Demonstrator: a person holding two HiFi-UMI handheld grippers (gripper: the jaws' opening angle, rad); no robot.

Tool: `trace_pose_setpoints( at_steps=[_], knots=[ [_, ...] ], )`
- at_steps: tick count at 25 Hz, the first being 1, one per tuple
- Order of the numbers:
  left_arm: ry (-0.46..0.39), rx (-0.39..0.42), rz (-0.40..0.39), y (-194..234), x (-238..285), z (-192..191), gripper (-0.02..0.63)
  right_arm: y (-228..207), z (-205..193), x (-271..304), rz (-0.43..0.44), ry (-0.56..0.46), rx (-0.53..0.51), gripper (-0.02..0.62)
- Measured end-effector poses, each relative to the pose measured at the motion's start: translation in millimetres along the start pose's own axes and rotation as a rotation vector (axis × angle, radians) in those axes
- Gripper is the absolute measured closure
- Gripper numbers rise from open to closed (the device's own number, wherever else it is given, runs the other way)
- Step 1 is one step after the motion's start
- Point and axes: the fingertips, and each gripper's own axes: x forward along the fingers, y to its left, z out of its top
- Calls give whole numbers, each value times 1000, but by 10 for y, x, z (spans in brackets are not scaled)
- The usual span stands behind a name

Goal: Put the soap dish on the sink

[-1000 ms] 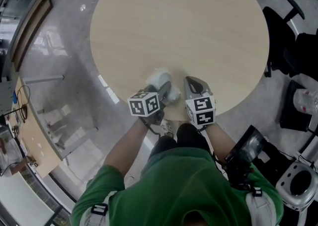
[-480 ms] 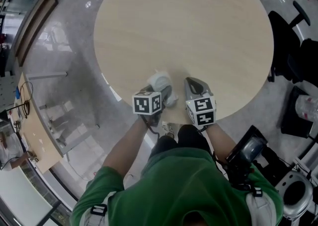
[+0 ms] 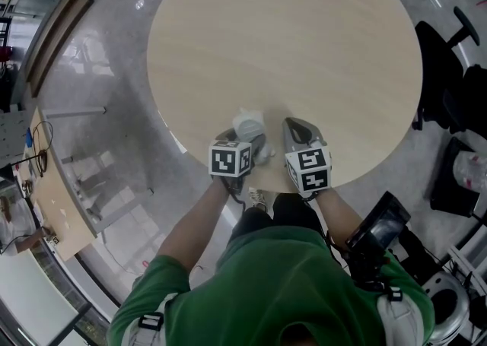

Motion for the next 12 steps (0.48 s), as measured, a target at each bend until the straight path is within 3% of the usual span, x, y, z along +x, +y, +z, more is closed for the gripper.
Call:
trace_pose_setpoints(
  at_steps=[5,12],
  knots=[
    [-17,81,87,27,111,83,179,-131,-35,51,15,1,-1,592],
    [-85,78,100,41,-23,115,163,-110,29,32,26,-9,-22,592]
  ],
)
